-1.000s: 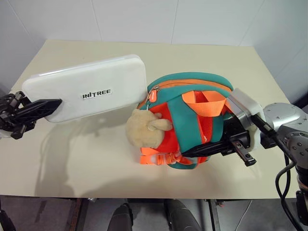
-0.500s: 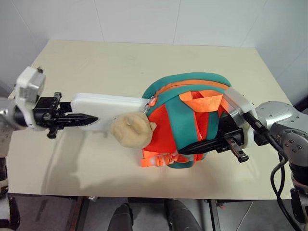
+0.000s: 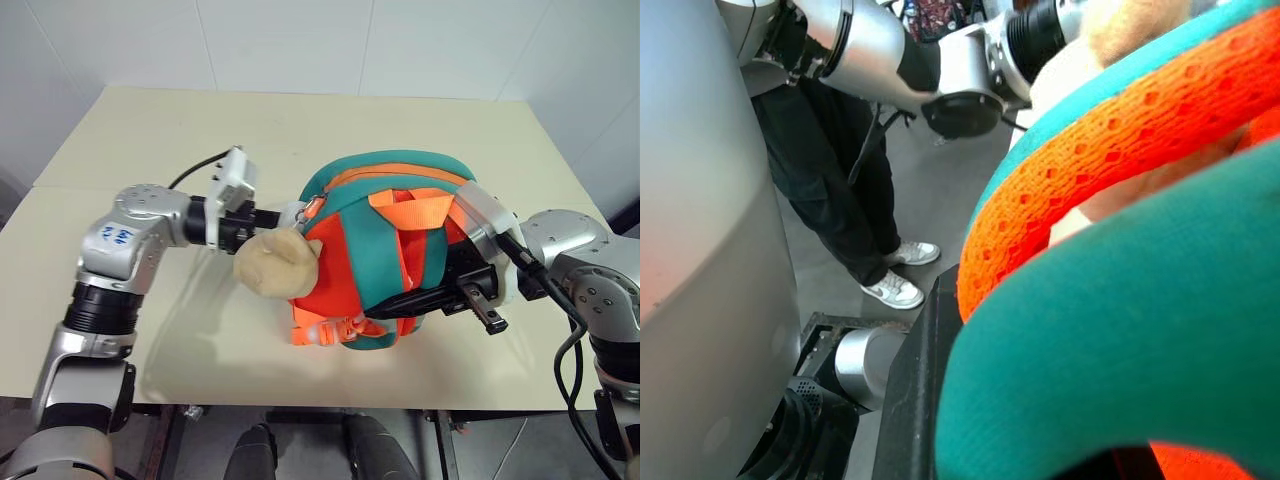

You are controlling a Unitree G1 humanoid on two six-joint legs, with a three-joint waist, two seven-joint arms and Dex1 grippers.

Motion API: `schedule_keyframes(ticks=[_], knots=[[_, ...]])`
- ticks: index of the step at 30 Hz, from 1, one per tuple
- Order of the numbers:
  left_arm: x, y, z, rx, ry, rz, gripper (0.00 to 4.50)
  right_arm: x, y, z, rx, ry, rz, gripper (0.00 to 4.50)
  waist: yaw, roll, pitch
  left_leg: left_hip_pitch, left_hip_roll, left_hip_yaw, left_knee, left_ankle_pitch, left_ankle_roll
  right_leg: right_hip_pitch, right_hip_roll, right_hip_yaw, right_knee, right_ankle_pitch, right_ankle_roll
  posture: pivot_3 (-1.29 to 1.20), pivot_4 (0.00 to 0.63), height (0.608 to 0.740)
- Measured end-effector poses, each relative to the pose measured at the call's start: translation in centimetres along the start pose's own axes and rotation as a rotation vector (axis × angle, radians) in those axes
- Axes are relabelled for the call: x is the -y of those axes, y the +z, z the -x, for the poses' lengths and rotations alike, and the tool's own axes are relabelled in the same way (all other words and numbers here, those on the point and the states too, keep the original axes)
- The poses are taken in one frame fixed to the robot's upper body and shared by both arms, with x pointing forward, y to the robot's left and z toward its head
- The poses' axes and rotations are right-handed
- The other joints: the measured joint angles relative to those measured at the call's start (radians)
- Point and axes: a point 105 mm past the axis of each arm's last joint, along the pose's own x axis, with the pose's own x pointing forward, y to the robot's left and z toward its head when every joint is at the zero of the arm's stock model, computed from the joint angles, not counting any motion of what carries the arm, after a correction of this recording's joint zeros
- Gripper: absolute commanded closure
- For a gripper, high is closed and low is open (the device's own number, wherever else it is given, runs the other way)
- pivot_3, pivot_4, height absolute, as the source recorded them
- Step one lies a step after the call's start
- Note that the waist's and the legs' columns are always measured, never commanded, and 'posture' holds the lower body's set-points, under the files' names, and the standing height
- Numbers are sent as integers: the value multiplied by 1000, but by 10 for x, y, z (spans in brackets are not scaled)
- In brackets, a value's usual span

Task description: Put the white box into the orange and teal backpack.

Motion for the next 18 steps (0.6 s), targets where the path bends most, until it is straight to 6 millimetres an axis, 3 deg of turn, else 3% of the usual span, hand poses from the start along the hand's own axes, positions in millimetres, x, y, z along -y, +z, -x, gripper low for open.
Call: schedule_keyframes(ticks=[7,8,16,18], knots=[[4,6,-14,-69,5,-6,3184,1,0,-1,5,-11,0,4500,11,0,0,1,0,0,0,0,0,0,0,0,1,0,0,0,150,740],[4,7,-15,-80,4,-4,2461,2,0,-1,7,-12,1,4500,13,0,0,1,0,0,0,0,0,0,0,0,1,-1,1,0,150,740],[9,7,-15,-185,-1,23,72,3,1,-5,25,-15,19,4500,13,0,0,1,0,0,-1,0,0,-1,0,1,1,-1,1,0,150,740],[9,10,-13,-192,17,18,31,4,1,-5,27,-17,25,4500,13,0,0,1,0,0,-1,0,0,-1,0,1,1,-1,1,0,150,740]])
